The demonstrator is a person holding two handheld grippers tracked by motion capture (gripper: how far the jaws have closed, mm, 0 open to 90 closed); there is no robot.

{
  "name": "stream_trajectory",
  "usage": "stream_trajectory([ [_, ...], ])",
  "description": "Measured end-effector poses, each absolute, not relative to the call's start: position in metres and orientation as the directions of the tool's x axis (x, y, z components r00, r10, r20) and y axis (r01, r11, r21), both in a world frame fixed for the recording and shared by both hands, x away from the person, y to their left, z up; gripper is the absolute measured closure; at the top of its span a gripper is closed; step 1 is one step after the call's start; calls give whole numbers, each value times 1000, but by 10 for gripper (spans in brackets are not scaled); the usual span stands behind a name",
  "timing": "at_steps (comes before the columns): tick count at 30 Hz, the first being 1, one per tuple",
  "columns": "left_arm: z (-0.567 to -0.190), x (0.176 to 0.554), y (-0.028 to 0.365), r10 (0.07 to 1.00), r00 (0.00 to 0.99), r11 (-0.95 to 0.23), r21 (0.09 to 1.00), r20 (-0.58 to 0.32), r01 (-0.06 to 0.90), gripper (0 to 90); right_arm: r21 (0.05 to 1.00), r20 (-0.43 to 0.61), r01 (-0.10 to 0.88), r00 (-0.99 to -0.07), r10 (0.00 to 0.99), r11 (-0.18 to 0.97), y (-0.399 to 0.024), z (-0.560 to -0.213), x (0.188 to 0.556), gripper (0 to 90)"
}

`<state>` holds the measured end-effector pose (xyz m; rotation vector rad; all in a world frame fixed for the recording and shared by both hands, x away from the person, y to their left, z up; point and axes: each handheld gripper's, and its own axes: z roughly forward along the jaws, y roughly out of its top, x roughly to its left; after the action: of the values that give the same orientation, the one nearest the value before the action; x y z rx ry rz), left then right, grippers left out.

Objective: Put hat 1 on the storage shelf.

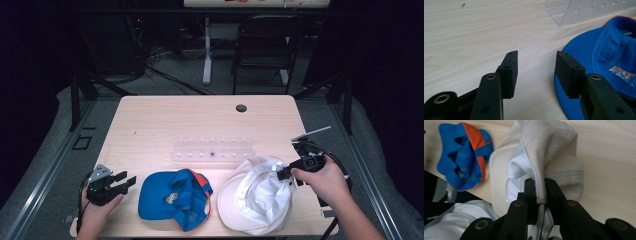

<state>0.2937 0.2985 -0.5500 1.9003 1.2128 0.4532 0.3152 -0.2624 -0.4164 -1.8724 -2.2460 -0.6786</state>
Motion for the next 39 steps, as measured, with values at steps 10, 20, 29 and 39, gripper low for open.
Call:
stream_trajectory([
  [10,-550,294,298,874,470,-201,789,-124,581,534,224,533,973,-176,828,63,-266,-399,318,808],
  [20,-551,294,297,870,476,-203,787,-127,582,540,263,654,965,-162,739,-21,-277,-380,323,806],
  [29,-551,294,297,872,473,-199,789,-129,581,537,312,735,944,-170,656,-105,-284,-355,331,805],
  [39,-550,293,298,868,477,-196,787,-138,585,530,323,818,929,-178,547,-179,-279,-334,345,805],
])
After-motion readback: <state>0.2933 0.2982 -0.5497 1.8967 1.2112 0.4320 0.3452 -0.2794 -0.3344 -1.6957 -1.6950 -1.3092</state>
